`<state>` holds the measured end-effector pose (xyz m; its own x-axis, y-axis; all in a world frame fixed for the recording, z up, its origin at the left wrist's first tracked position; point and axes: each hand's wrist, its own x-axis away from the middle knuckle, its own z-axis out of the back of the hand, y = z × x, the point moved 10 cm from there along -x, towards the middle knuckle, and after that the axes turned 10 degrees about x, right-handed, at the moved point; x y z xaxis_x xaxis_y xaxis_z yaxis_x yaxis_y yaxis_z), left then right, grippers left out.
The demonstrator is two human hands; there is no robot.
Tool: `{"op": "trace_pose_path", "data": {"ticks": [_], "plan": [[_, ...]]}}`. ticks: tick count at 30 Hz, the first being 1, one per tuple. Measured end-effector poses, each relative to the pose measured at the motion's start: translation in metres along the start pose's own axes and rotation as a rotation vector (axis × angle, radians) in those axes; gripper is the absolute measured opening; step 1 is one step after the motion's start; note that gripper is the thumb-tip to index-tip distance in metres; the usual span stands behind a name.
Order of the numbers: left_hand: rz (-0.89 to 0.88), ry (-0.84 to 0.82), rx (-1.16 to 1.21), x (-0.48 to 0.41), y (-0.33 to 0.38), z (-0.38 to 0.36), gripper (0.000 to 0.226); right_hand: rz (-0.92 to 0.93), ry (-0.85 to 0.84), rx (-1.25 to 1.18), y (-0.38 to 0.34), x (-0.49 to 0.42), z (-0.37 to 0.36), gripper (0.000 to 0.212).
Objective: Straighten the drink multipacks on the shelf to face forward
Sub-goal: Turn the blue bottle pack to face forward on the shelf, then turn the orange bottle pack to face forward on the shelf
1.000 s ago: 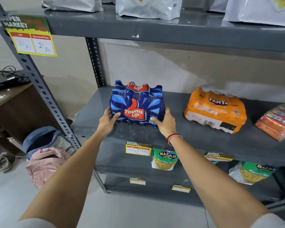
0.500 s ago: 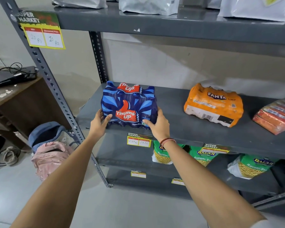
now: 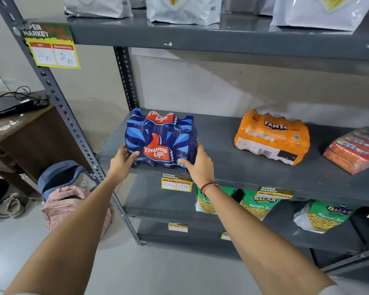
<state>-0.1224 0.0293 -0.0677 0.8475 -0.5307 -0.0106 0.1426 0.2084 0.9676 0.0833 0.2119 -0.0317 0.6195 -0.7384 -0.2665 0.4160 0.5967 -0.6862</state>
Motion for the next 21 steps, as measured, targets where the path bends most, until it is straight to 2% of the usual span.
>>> {"op": "trace_pose_path", "data": {"ticks": [5, 8, 10, 11, 12, 14, 17, 21], "plan": [[-0.001, 0.018, -0.103, 0.002, 0.009, 0.002, 0.059, 0.007, -0.042, -0.037, -0.001, 0.0, -0.003, 0.072], [-0.01, 0.216, -0.089, 0.03, 0.006, 0.001, 0.054, 0.016, -0.068, -0.14, 0.009, 0.001, 0.003, 0.069], [-0.131, 0.365, -0.088, 0.066, 0.009, -0.013, 0.039, -0.011, -0.017, -0.175, 0.025, 0.001, 0.02, 0.068], [-0.197, 0.387, -0.109, 0.085, 0.011, -0.034, 0.029, -0.03, 0.018, -0.195, 0.038, -0.001, 0.033, 0.065], [-0.243, 0.357, -0.131, 0.101, 0.013, -0.055, 0.02, -0.035, 0.057, -0.211, 0.045, -0.002, 0.046, 0.059], [-0.315, 0.181, -0.197, 0.123, 0.019, -0.116, 0.008, -0.033, 0.121, -0.207, 0.062, -0.007, 0.075, 0.046], [-0.434, -0.079, -0.258, 0.134, 0.046, -0.2, 0.006, -0.031, 0.191, -0.143, 0.089, -0.02, 0.126, 0.034], [-0.598, -0.145, -0.296, 0.115, 0.108, -0.258, 0.014, -0.045, 0.368, 0.064, 0.129, -0.036, 0.202, 0.031]]}}
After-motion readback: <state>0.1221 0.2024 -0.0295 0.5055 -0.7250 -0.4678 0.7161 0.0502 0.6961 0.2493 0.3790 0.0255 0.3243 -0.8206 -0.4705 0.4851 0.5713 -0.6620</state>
